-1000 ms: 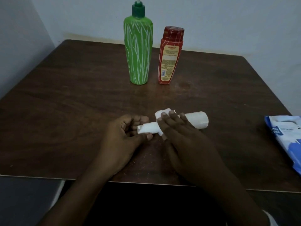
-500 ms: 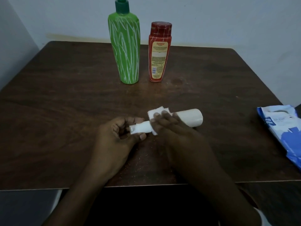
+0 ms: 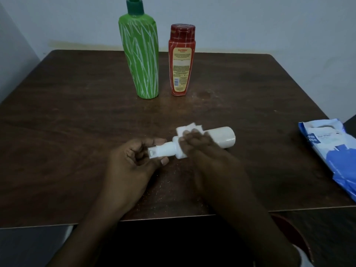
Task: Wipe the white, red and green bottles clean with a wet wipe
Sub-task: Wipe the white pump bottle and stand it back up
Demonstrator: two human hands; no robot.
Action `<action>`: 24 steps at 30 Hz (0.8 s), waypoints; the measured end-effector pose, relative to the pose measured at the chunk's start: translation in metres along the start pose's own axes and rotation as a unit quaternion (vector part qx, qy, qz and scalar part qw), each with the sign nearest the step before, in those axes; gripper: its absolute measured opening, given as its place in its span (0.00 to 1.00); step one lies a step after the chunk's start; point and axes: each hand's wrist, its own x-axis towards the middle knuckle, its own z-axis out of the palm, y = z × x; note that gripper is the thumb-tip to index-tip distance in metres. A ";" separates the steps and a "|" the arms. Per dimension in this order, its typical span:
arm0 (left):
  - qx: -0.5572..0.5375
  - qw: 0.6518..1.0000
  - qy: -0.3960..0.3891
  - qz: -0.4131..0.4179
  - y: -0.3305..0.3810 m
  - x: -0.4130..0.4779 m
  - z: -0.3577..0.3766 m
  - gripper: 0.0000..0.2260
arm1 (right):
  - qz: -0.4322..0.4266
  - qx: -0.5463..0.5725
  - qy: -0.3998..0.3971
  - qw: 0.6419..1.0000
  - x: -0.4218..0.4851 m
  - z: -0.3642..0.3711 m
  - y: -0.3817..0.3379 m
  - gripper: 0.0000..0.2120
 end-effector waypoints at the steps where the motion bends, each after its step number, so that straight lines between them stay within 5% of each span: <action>1: 0.006 1.000 0.004 0.002 0.000 0.000 0.001 0.16 | -0.024 0.011 -0.002 1.000 0.001 0.001 -0.004 0.22; 3: 0.011 1.000 0.014 0.004 -0.001 0.000 0.000 0.16 | -0.030 0.011 0.004 0.999 0.002 0.001 0.003 0.22; 10: 0.003 1.000 0.011 -0.008 0.001 0.001 0.002 0.16 | 0.182 -0.016 0.005 0.983 -0.002 -0.032 0.049 0.26; 16: -0.012 1.000 0.016 -0.023 0.001 0.002 -0.001 0.13 | 0.035 0.068 0.001 0.997 0.007 -0.012 0.003 0.25; 19: -0.032 0.999 0.016 -0.037 0.003 0.002 -0.002 0.12 | 0.045 0.158 0.004 0.986 0.009 -0.017 -0.001 0.22; 24: -0.060 0.997 0.021 -0.051 0.002 0.004 -0.002 0.12 | 0.039 0.106 0.048 0.992 0.013 -0.016 0.009 0.14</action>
